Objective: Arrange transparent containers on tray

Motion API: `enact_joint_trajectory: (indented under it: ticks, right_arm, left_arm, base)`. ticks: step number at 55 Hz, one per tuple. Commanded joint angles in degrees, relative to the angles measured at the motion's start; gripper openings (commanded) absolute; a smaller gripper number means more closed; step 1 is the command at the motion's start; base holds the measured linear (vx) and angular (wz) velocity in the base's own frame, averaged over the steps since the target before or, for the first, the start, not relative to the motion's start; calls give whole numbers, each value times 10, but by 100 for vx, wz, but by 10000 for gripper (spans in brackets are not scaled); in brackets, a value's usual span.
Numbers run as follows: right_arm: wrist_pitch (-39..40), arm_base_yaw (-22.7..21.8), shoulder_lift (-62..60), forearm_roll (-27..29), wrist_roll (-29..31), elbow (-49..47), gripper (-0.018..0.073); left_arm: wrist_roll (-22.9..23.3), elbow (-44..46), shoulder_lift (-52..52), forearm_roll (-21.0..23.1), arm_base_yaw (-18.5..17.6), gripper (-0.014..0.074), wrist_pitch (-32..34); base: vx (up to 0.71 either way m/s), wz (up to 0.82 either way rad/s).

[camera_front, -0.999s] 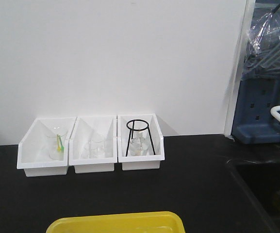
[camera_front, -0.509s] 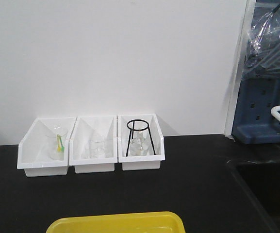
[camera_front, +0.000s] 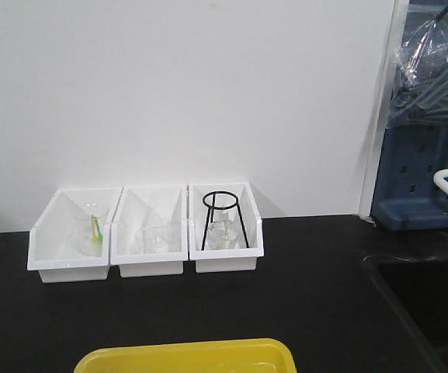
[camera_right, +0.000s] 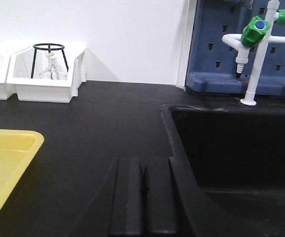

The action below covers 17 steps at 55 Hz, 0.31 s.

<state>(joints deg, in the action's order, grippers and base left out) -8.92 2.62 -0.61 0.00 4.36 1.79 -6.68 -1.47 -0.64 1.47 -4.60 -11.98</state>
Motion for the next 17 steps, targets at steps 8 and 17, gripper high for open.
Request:
enact_joint_trajectory:
  ticks: [8,17]
  right_arm:
    - [43,-2,-5,-5,5,5,-11]
    - [43,-2,-5,-5,5,5,-11]
  left_arm:
    - [4,-22,-13,1,1,-3,50]
    - [4,-22,-13,1,1,-3,50]
  base:
    - [0,0]
    - [0,0]
